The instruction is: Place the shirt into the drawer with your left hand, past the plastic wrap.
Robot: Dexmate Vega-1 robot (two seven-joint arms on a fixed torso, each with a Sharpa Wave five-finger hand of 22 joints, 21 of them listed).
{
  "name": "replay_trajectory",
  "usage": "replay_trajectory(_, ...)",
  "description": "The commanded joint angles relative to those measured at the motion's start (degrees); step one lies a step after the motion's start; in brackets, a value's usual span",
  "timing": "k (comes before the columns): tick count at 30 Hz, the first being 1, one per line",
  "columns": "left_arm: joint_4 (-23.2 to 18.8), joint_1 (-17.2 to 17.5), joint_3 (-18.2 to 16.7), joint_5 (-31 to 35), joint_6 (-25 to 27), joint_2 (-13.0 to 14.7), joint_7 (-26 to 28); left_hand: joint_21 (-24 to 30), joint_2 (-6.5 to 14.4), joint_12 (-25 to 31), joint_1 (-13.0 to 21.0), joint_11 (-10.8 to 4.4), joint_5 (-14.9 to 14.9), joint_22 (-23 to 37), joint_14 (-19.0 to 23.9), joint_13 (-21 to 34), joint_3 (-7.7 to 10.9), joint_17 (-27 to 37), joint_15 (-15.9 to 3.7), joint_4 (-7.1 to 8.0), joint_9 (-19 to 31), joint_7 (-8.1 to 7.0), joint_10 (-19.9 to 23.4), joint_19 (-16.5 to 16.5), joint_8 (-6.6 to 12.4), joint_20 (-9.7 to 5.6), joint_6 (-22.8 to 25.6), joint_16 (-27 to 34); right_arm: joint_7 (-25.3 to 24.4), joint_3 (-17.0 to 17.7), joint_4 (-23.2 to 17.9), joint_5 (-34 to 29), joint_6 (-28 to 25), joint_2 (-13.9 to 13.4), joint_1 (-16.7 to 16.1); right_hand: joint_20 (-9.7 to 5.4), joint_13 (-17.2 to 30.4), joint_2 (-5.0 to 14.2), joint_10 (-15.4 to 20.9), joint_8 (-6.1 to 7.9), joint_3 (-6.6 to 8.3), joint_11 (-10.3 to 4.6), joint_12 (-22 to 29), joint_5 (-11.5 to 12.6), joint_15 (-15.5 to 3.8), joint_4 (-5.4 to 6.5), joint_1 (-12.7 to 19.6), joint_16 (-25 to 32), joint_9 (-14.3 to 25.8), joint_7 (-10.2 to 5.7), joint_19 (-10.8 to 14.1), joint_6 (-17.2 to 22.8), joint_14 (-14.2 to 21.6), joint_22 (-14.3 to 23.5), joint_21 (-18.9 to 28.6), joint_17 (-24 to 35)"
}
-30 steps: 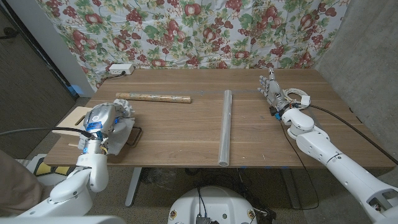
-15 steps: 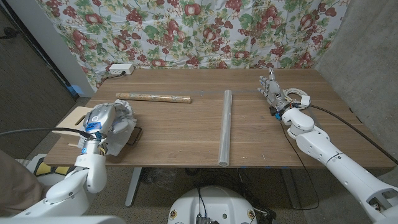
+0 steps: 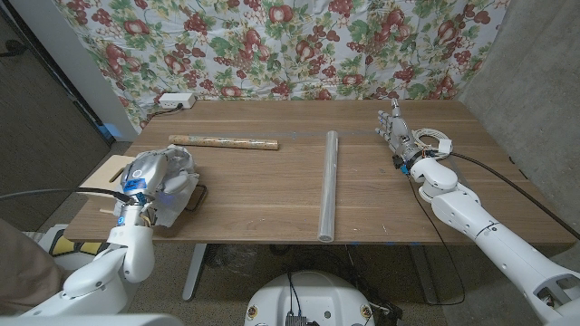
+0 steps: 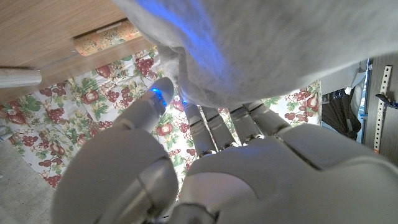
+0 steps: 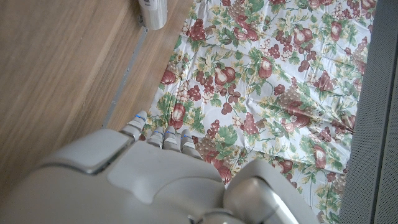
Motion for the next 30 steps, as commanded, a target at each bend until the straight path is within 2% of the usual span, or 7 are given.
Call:
replay_trajectory(1,0.7,0.4,-0.8,0.3,-1.7,-1.9,2.2,-0.7,-0.3,-0.2,-4.0,-0.13,1.2,0.1,-0.8,0.0,-3.68,-0.9,-8.24,-0.08,0.2,0.12,-0.1,0.0,-0.65,0.42,0.5,0.2,-0.3,0.2,-0.5,0.1,0.2,0.0,-0.5,0.24,0.3,0.27,0.1,0.16,0.22,0.27,0.2,0.0,-0.34,-0.10,0.0,0.4,0.3,0.18,0.1,0.3,-0.2,0.2,0.3,0.3)
replay_trajectory(6,0.4,0.5,-0.9,0.0,-1.9,-2.6,2.5,-1.7,-0.1,-0.8,-6.0,-0.14,2.1,0.0,-2.5,-0.7,-6.25,-1.9,-7.78,-0.17,0.2,0.23,-0.6,-0.7,-1.15,0.84,0.0,-0.3,-0.4,0.2,-0.7,0.0,0.2,-0.1,-0.7,0.25,0.3,0.28,0.1,0.16,0.24,0.23,0.2,0.0,-0.32,-0.08,0.0,0.4,0.3,0.12,0.1,0.3,-0.2,0.2,0.3,0.3)
replay_trajectory(13,-0.4,0.9,-1.6,-0.4,-1.9,-3.0,1.9,-2.5,0.1,-1.6,-6.7,-0.11,3.0,0.0,-3.6,-1.3,-7.98,-3.2,-7.61,-0.22,0.2,-0.01,-1.4,-0.9,-1.93,1.19,-1.2,-0.4,-0.5,0.3,-1.0,0.1,0.3,-0.1,-0.9,0.25,0.3,0.30,0.1,0.15,0.26,0.24,0.2,0.0,-0.32,-0.07,0.0,0.4,0.3,0.14,0.0,0.3,-0.2,0.2,0.3,0.3)
replay_trajectory(15,-1.8,1.1,-2.9,-3.1,-2.1,-4.2,0.2,-3.5,0.3,-2.7,-6.8,0.04,3.8,-0.1,-5.2,-2.1,-9.45,-4.7,-6.93,-0.19,0.2,-0.06,-3.0,-1.3,-3.07,1.58,-3.2,-0.5,-0.6,0.2,-1.2,-0.1,0.4,-0.1,-1.0,0.26,0.3,0.30,0.1,0.16,0.27,0.25,0.2,0.0,-0.31,-0.06,-0.1,0.4,0.3,0.16,0.0,0.4,-0.2,0.2,0.3,0.3)
replay_trajectory(17,-1.7,1.0,-3.2,-3.4,-2.9,-4.7,0.3,-4.2,0.3,-3.2,-6.8,0.24,4.2,-0.1,-6.2,-2.5,-10.15,-5.4,-6.49,-0.13,0.2,-0.01,-4.0,-1.9,-3.58,2.07,-3.9,-0.5,-0.6,0.3,-1.3,0.0,0.3,-0.1,-1.0,0.26,0.3,0.31,0.1,0.15,0.28,0.25,0.2,0.0,-0.34,-0.06,-0.1,0.4,0.3,0.15,0.0,0.3,-0.2,0.2,0.3,0.3)
replay_trajectory(25,-1.2,0.2,-4.0,-6.0,-7.2,-6.9,0.5,-4.9,0.4,-3.9,-6.7,0.91,4.7,-0.1,-7.6,-3.1,-11.19,-6.6,-6.03,-0.08,0.3,0.12,-5.9,-2.0,-3.97,2.44,-4.1,-0.6,-0.9,0.3,-1.6,-0.3,0.4,-0.2,-1.0,0.26,0.3,0.32,0.2,0.15,0.31,0.29,0.2,0.0,-0.35,-0.05,-0.1,0.4,0.3,0.11,0.0,0.4,-0.2,0.2,0.3,0.3)
replay_trajectory(30,-0.7,0.0,-4.9,-8.7,-10.6,-8.5,0.3,-5.7,0.5,-4.2,-6.5,1.37,5.2,-0.1,-9.2,-4.0,-12.33,-8.0,-5.41,0.02,0.3,0.43,-7.3,-2.1,-5.46,2.80,-6.6,-0.6,-1.0,0.3,-1.8,-0.2,0.4,-0.1,-1.2,0.26,0.3,0.33,0.1,0.15,0.33,0.30,0.2,-0.1,-0.34,-0.04,-0.1,0.4,0.3,0.14,0.1,0.4,-0.2,0.2,0.3,0.3)
